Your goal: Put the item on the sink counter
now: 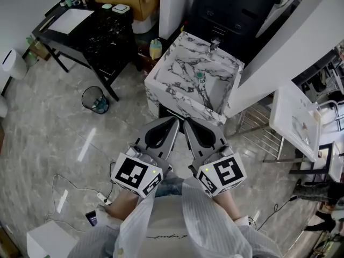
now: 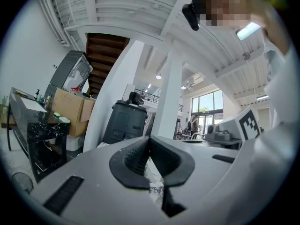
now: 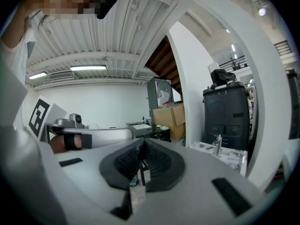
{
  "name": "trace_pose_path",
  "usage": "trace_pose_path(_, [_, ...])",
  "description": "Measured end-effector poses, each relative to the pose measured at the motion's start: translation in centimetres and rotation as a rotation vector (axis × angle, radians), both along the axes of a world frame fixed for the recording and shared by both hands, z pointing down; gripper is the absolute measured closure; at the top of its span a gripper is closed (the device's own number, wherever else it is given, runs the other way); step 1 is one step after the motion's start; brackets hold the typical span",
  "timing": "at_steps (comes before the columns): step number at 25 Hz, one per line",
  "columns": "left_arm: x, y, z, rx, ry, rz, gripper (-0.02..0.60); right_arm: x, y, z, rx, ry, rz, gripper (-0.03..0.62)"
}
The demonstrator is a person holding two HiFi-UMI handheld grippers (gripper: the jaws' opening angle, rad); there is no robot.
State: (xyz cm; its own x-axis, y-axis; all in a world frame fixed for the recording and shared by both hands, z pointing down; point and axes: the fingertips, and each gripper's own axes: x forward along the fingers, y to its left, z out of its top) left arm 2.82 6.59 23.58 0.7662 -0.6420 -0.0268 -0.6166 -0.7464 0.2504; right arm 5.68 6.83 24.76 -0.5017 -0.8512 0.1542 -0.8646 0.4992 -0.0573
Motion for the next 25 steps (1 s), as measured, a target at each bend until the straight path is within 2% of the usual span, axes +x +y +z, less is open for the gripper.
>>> trace_pose_path(25, [0.2, 1.6, 0.4, -0.012, -0.017, 0.013, 0.567, -0.5, 1.1, 0.9, -0.028, 0.015, -0.029, 0.585])
